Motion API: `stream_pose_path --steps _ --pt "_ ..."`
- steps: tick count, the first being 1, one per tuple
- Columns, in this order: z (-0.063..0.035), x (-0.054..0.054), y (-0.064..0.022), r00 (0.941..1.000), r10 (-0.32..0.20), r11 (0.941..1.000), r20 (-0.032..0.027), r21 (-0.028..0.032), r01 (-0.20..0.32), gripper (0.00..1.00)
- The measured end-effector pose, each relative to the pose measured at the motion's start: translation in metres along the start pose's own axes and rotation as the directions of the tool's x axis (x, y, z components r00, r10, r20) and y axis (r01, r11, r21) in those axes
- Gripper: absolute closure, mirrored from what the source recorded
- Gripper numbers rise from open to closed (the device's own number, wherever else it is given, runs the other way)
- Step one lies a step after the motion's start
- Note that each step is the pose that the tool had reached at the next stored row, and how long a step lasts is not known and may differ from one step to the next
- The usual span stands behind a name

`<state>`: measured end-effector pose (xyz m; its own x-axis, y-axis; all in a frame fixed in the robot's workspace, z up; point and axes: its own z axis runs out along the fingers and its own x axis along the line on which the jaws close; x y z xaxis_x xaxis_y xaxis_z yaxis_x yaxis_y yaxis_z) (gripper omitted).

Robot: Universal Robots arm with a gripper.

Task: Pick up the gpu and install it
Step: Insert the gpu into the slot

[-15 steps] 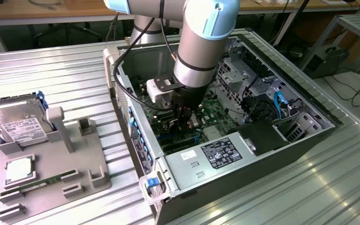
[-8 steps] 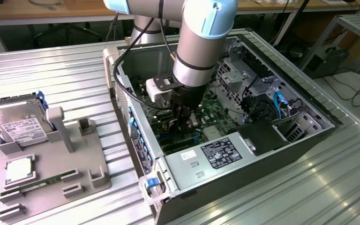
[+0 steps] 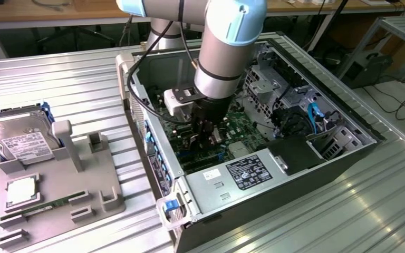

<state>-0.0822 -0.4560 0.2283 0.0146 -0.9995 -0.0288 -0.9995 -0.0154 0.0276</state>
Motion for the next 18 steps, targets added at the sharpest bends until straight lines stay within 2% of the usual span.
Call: stream_pose_path --steps 1,11,14,18 --pt "-0.0025 0.0 0.0 1.0 0.0 1.0 0.0015 0.0017 0.0 0.66" --pt "-0.0451 -0.003 0.0012 1.0 0.0 0.9998 -0.0005 0.018 0.0 0.66" --pt "-0.0567 -0.004 0.0015 1.0 -0.001 0.9998 -0.001 0.0204 0.001 0.66" --pt "-0.0578 -0.004 0.0016 1.0 -0.001 0.9998 -0.001 0.0205 0.001 0.66"
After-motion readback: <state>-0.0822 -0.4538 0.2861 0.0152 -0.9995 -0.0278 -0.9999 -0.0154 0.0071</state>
